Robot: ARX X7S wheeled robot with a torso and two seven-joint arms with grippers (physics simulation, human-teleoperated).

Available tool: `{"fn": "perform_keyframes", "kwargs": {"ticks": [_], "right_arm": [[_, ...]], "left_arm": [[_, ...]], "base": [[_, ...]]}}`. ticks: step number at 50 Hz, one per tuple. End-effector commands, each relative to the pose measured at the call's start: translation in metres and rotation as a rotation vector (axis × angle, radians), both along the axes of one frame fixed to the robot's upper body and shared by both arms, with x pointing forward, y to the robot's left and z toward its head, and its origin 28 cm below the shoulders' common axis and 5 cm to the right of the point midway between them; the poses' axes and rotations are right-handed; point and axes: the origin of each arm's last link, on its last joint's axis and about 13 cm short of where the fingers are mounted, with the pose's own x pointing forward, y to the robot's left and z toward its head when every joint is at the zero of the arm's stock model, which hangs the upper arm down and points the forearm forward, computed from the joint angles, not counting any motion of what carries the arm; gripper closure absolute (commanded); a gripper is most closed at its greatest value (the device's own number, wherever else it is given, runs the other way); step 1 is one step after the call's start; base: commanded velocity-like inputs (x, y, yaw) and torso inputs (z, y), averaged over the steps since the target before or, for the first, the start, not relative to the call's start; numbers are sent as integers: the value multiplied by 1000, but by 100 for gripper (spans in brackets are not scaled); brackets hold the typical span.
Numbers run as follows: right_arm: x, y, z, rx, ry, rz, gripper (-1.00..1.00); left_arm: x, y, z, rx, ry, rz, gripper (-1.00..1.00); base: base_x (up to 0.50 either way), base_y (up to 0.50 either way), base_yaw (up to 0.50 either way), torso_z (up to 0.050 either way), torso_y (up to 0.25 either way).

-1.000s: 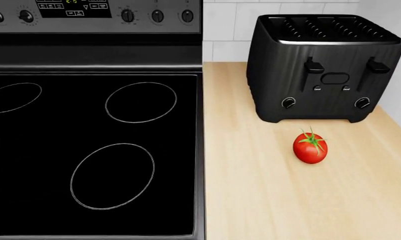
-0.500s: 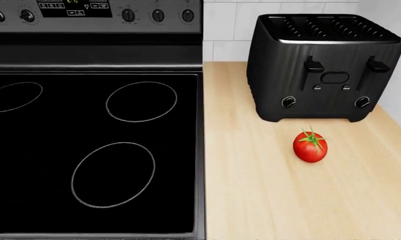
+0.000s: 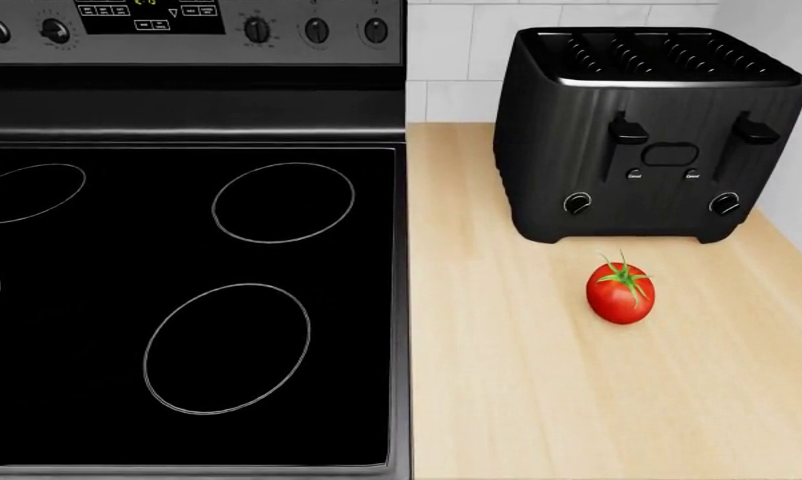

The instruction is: Open the microwave door

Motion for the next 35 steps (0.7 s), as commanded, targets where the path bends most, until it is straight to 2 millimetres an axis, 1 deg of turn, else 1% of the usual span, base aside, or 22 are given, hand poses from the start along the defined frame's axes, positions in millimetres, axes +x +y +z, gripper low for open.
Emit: {"fn": "perform_keyframes", "kwargs": {"ticks": [1, 7, 11, 14, 15, 17, 18, 19, 22, 27, 31, 35], "right_arm": [[-2, 0, 2, 0, -5, -13, -100], [-3, 0, 4, -1, -9, -15, -100], [-7, 0, 6, -4, -16, -19, -100], [-9, -1, 7, -3, -19, -24, -100], [-10, 0, 7, -3, -20, -24, -100], [-11, 0, 8, -4, -22, -25, -100], [-11, 1, 9, -4, -23, -25, -100], [-12, 1, 9, -5, -22, -25, -100], [-14, 2, 9, -8, -23, -27, -100], [-14, 3, 9, -9, -21, -28, -100], [-13, 4, 8, -9, -20, -25, -100], [-13, 4, 7, -4, -18, -24, -100]], "left_arm": [[-54, -3, 3, 50, -139, -59, 100], [-75, -3, 9, 43, -201, -97, 100], [-95, -3, 17, 39, -259, -122, 100], [-107, -2, 13, 34, -304, -140, 100], [-111, -1, 12, 36, -323, -144, -100], [-118, -1, 10, 33, -362, -155, -100], [-118, -1, 10, 33, -362, -155, -100], [-125, 1, 8, 34, -413, -157, -100], [-136, 2, 4, 35, -484, -150, -100], [-151, 4, -4, 14, -570, -139, -100], [-157, 2, -7, 26, -610, -111, -100], [-158, -7, -7, 71, -611, -98, -100]], "base": [[0, 0, 0, 0, 0], [0, 0, -1, 2, 6], [0, -1, -2, 3, 5], [0, -2, -3, 0, 8], [0, -3, 0, 11, 0], [0, 0, 0, 0, 6], [0, 0, 0, 0, 0], [0, 0, 0, 0, 0], [0, 0, 0, 0, 0], [0, 0, 0, 0, 0], [0, 0, 0, 0, 0], [0, 0, 0, 0, 0]]}}
